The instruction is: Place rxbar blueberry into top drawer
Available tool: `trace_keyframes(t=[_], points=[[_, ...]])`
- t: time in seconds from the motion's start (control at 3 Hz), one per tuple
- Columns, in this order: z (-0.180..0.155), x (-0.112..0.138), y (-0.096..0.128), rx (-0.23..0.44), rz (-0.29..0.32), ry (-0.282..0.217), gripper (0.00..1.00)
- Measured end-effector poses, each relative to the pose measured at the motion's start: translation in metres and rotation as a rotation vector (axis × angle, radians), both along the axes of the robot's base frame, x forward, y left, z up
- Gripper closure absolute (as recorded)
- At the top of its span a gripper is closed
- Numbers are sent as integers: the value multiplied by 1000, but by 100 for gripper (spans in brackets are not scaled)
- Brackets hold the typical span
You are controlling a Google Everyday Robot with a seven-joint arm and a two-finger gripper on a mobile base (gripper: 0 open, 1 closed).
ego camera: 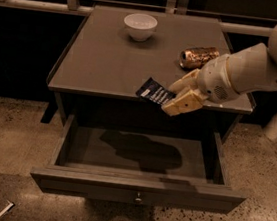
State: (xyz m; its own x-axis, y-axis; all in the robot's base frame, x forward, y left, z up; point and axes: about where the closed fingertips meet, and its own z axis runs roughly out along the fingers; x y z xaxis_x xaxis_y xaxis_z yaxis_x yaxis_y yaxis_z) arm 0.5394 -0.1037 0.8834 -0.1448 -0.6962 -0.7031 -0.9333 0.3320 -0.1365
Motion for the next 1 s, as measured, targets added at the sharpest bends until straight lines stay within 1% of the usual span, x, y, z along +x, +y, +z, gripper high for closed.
trace_keyframes(t=[0.33,0.67,1.0], points=[[1,0,1,0,1,-1,100],[-16,-7,-2,18,-47,-8,100],[-53,-24,-12,44,-159,11,100]])
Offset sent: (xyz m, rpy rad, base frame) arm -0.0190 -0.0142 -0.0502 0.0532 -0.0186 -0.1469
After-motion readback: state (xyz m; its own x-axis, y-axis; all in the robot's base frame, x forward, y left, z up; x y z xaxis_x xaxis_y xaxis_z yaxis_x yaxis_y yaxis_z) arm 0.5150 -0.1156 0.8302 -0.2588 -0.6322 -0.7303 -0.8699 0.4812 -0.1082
